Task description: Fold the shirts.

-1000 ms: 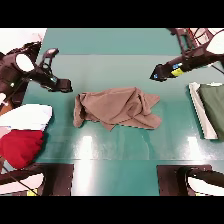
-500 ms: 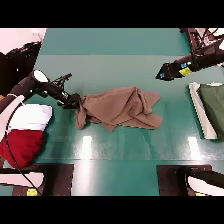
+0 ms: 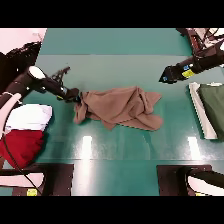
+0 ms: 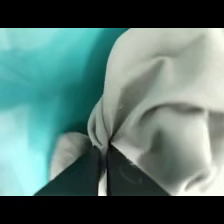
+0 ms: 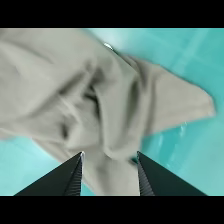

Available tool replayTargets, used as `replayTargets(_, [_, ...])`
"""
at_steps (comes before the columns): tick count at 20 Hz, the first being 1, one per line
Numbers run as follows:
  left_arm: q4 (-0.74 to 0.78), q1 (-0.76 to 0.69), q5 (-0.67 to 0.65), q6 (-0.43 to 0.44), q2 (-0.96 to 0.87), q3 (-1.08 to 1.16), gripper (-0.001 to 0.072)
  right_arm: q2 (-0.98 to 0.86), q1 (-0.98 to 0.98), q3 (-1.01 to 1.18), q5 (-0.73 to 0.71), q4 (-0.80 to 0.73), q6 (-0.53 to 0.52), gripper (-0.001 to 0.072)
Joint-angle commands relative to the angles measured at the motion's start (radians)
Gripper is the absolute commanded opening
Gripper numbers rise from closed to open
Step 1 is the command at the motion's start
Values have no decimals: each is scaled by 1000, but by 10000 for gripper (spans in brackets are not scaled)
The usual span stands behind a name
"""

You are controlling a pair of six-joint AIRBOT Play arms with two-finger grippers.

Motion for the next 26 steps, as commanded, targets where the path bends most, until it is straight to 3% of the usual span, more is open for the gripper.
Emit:
replayTargets(1, [101, 1, 6, 2, 91, 128, 30, -2, -54, 0, 57, -40, 1, 387])
replayTargets(4, [114, 1, 15, 2, 163, 193, 30, 0, -143, -65, 30, -17, 0, 392])
replayTargets(5, [113, 1, 19, 2, 172, 196, 31, -1, -174, -115, 22, 4, 0, 456])
replayTargets(6, [112, 1, 16, 2, 177, 195, 31, -3, -205, -182, 2, 41, 0, 603])
replayTargets(10, [113, 1, 8, 1, 170, 195, 31, -55, -301, -398, -179, 236, -3, 591])
replayTargets(11, [113, 1, 8, 1, 170, 195, 30, -79, -306, -423, -228, 274, -13, 557])
replayTargets(13, [113, 1, 7, 1, 170, 195, 30, -146, -296, -438, -300, 334, -26, 556])
replayTargets(24, [113, 1, 7, 1, 170, 195, 31, -544, -82, -98, -352, 370, -16, 550])
replayTargets(25, [113, 1, 7, 1, 170, 195, 31, -559, -68, -77, -356, 368, -17, 430])
replayTargets(26, [113, 1, 7, 1, 170, 195, 31, -568, -57, -62, -359, 367, -18, 243])
